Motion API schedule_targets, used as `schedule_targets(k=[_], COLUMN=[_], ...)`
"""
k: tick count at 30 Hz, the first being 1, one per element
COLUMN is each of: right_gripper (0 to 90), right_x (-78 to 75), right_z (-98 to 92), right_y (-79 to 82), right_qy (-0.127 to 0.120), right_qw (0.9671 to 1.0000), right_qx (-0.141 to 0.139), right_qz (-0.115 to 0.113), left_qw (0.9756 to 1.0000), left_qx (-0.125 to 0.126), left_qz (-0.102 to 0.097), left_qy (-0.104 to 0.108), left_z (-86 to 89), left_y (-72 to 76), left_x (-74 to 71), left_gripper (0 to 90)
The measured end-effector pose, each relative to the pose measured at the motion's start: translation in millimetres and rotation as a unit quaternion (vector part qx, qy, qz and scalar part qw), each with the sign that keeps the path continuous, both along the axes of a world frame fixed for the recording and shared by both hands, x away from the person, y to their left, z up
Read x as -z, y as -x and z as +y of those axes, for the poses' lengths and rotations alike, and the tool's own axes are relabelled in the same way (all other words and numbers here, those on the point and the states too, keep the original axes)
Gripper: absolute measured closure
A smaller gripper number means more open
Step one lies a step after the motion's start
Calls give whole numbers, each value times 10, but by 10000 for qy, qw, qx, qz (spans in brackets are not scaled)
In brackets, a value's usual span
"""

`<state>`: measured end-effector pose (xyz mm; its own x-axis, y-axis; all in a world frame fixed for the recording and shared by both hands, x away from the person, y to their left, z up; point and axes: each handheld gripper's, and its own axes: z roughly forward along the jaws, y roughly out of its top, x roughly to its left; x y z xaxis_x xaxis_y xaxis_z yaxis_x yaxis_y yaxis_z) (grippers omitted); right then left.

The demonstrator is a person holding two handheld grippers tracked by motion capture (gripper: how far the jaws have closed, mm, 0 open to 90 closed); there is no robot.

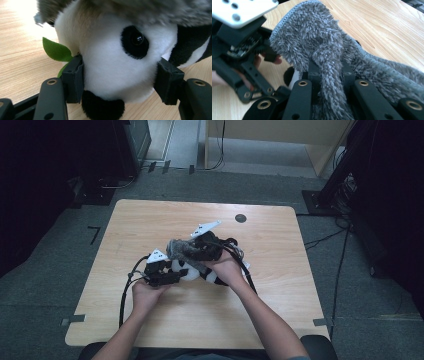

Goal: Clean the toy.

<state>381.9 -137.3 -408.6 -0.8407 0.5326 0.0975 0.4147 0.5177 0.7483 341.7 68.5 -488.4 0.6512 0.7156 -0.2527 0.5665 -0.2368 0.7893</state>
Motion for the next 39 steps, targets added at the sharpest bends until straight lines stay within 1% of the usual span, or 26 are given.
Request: schedule_targets(k=[3, 7, 10, 13, 16, 20, 22, 27, 31, 32, 36, 39], right_gripper=[777, 778, 779, 781, 782, 782, 783, 785, 785, 785, 785, 785], right_x=[10, 46, 99, 147, 169, 164, 145, 100, 81, 72, 47, 19], right_z=[-50, -164, -269, -355, -420, -495, -551, -726, -834, -858, -911, -890], right_y=[87, 184, 247, 309, 368, 418, 424, 441, 456, 462, 469, 474], right_qy=[104, 136, 119, 182, 192, 200, 158, 97, 60, 63, 16, -46], right_qw=[9998, 9998, 9997, 9994, 9993, 9990, 9991, 9994, 9997, 9998, 9999, 9999], right_qx=[-42, -143, -202, -265, -316, -377, -381, -298, -227, -198, -112, -52], right_qz=[-143, -77, 72, 85, 77, 94, 114, 124, 110, 75, 85, 129], left_qw=[10000, 10000, 9999, 9999, 9999, 9999, 9999, 9998, 9999, 9999, 9999, 9999], left_qx=[-1, -14, -20, 5, 40, 46, 45, 34, 63, 69, 87, 70], left_qz=[32, 65, 82, 129, 134, 146, 150, 155, 80, 78, 46, 51], left_qy=[11, 38, 53, 90, 41, 27, 45, 94, 24, 13, -30, -58], left_z=[5, 8, 8, 20, 17, 16, 19, 23, 10, 8, 1, -13], left_y=[-4, -10, -11, -24, -25, -26, -28, -35, -22, -20, -14, -10], left_x=[-1, -2, -2, 4, 2, 0, 0, 0, -13, -16, -25, -41], left_gripper=[348, 349, 351, 356, 360, 363, 364, 366, 366, 367, 369, 372])
